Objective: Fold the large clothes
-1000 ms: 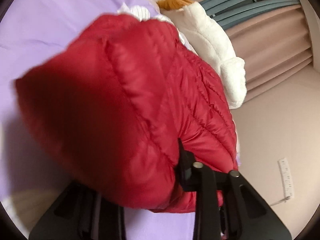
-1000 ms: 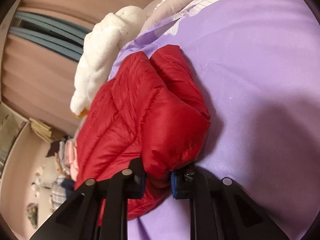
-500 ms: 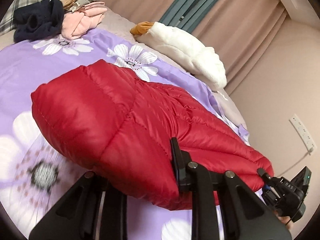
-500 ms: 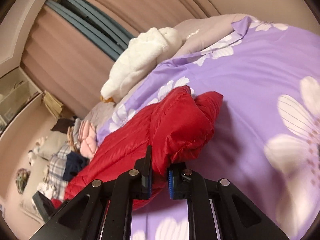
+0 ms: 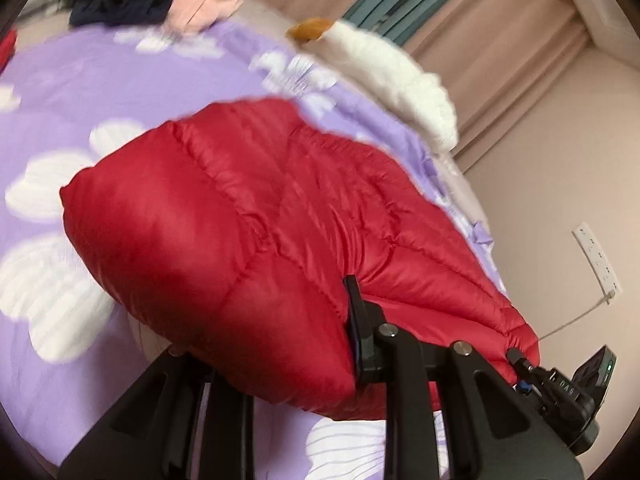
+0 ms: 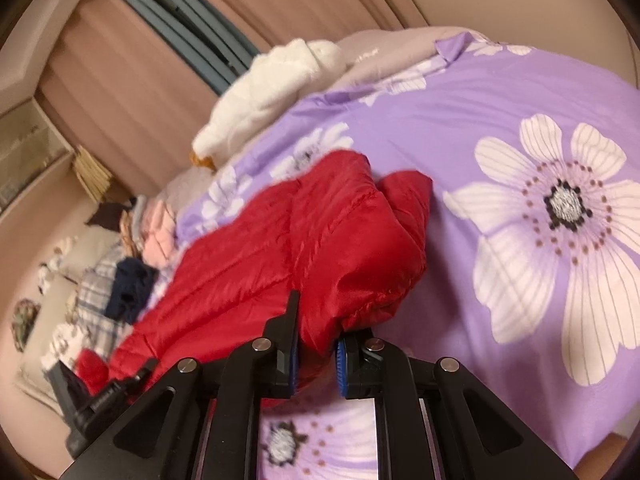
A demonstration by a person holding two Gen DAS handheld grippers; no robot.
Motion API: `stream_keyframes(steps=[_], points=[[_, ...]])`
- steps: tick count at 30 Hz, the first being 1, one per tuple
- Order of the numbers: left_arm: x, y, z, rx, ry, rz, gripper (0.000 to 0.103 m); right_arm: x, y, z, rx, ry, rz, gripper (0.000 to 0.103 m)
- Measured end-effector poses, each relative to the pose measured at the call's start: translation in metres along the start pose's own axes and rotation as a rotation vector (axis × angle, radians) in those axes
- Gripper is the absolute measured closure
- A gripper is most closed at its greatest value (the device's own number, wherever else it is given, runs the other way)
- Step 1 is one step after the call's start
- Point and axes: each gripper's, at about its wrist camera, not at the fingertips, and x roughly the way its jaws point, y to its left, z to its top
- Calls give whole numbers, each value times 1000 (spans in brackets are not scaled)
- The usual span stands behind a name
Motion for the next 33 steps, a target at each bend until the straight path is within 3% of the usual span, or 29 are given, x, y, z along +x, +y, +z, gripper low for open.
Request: stream_keyframes(steps=[4, 9, 12, 18, 25, 33], points=[[14, 14, -9, -60, 40, 19, 73, 15, -16, -9, 19, 43, -31, 90], [21, 17, -20, -9, 25, 68, 59, 32, -29, -18, 29, 80, -65, 89], [23, 21, -23, -19, 21, 59, 59, 37, -25, -21, -20, 83, -107, 86], [26, 13, -30, 83, -19, 116, 56, 42, -28, -23, -34, 95, -129, 82], [29, 14, -30, 112, -23, 131, 56, 45, -22, -28, -101, 89, -164, 81], [31, 15, -29, 113, -28, 130, 55, 44, -24, -29, -88, 87, -161, 80]])
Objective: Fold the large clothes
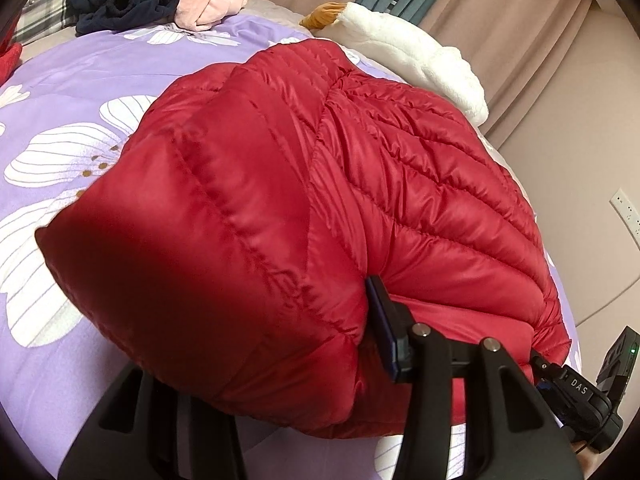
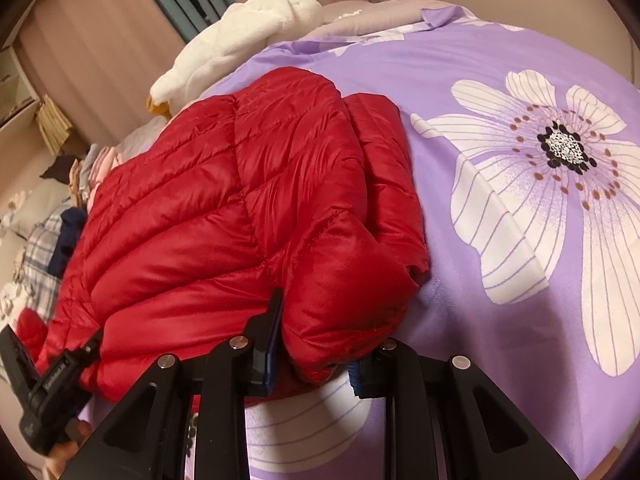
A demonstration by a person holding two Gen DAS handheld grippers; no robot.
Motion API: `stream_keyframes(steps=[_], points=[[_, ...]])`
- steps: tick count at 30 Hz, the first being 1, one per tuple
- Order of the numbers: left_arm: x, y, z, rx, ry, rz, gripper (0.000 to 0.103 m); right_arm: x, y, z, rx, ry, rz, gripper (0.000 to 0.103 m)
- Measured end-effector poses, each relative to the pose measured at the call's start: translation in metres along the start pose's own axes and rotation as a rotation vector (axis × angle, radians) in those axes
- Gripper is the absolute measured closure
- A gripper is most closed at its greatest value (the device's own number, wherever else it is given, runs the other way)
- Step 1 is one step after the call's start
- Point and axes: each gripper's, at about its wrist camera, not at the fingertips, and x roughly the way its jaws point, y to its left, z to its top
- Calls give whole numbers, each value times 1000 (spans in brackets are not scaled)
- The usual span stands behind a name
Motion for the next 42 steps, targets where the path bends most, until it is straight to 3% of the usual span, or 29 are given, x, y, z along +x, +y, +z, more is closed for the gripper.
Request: stream_keyframes(steps=[17, 21, 25, 31, 36, 42], points=[[1, -1, 0, 1, -2, 12, 54, -2, 3, 1, 1, 7, 3, 80], [2, 1, 3, -8, 22, 2, 54, -11, -3, 9, 66, 76, 4, 72], [0, 3, 11, -54, 54, 7, 50, -37, -1, 19, 104, 83, -66, 67], [-14, 21, 18, -172, 82, -37, 42, -88, 17, 28, -29, -49, -236, 67], [-26, 32, 26, -232, 93, -55, 41, -104, 23, 34, -16, -99, -83, 67], [-20, 54, 32, -335, 101, -136, 39, -83, 59, 31, -121, -96, -43, 67]])
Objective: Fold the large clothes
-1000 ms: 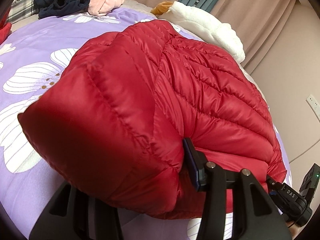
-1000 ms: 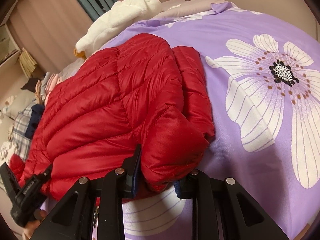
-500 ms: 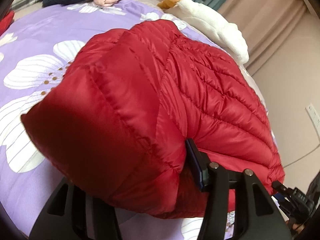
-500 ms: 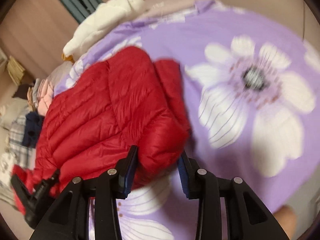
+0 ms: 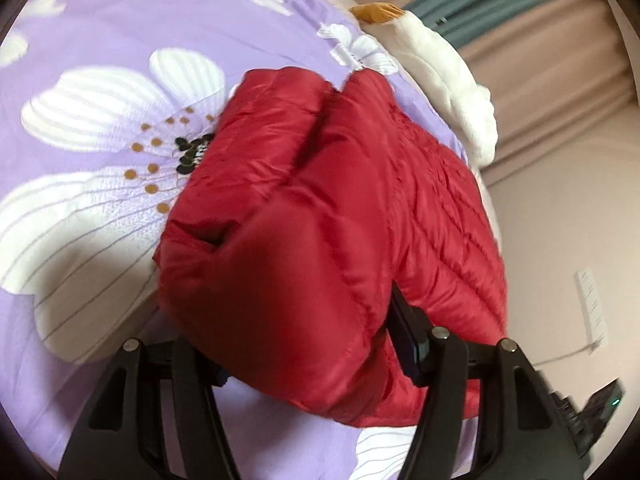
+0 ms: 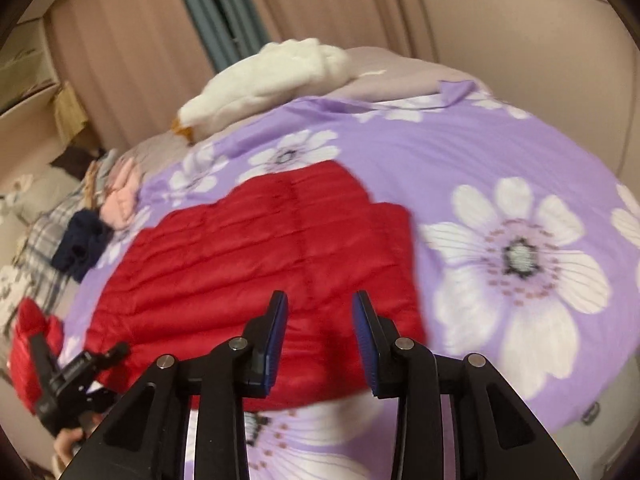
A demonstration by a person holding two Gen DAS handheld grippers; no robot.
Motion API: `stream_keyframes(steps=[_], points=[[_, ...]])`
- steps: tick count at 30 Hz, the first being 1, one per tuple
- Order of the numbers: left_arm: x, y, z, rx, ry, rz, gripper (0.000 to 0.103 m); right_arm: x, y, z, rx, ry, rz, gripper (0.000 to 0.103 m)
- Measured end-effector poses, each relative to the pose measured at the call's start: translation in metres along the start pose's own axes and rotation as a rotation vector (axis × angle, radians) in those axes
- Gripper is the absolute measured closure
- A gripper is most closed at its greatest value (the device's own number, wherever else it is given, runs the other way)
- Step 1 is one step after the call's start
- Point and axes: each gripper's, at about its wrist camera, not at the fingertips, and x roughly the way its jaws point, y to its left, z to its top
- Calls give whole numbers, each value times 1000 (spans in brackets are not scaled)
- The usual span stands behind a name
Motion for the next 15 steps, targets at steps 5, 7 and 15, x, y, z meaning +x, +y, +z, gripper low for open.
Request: stream_keyframes(steps=[5, 7, 15], points=[[-6, 10, 8, -74, -52, -33, 39, 19, 13, 3, -42, 26, -9, 67], [-8, 11, 10, -78, -75, -24, 39, 24, 11, 4, -34, 34, -11, 67], [-17, 12, 12, -59, -141, 2, 35, 70, -17, -16, -82, 103, -163, 67]])
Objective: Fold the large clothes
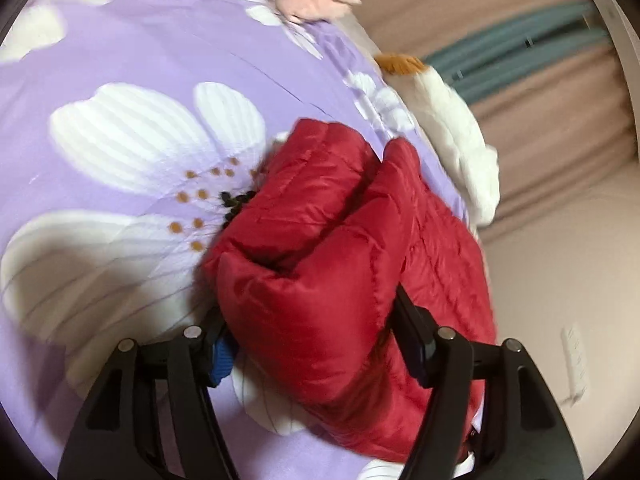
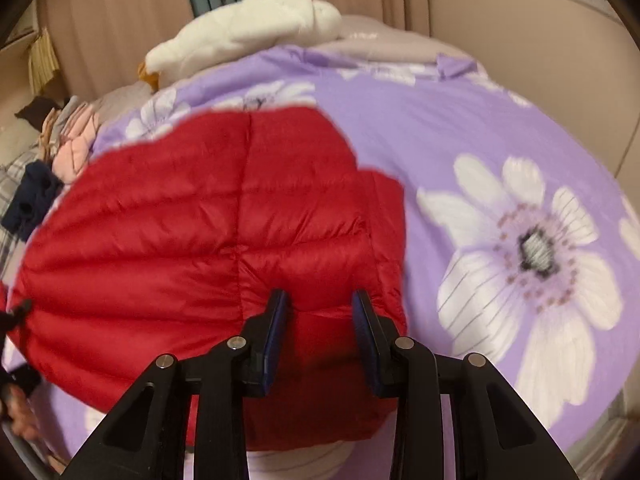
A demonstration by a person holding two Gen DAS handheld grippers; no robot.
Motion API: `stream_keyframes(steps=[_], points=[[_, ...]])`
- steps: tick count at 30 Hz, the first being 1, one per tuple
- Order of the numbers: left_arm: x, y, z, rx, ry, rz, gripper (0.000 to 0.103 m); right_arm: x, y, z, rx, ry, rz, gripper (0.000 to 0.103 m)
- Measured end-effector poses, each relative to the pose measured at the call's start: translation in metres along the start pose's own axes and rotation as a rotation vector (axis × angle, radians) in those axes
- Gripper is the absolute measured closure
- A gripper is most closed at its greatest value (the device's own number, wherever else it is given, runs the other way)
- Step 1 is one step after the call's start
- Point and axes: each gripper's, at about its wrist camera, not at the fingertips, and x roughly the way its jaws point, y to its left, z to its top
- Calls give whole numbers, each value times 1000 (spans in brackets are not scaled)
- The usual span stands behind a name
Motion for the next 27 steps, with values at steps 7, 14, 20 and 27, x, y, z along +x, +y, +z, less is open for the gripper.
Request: stream_keyframes(steps=[7, 14, 20, 27], points=[[0, 16, 10, -138, -72, -22, 32, 6, -7, -4, 3, -26, 21, 70], [12, 9, 10, -63, -110, 8, 45, 6, -6, -11, -6, -63, 37, 70], [13, -15, -4, 110, -182, 178, 56, 8, -12, -15, 24, -84, 74, 70], [-15, -89, -12, 449, -351, 263, 68, 10, -11, -13, 3, -68, 79, 70]])
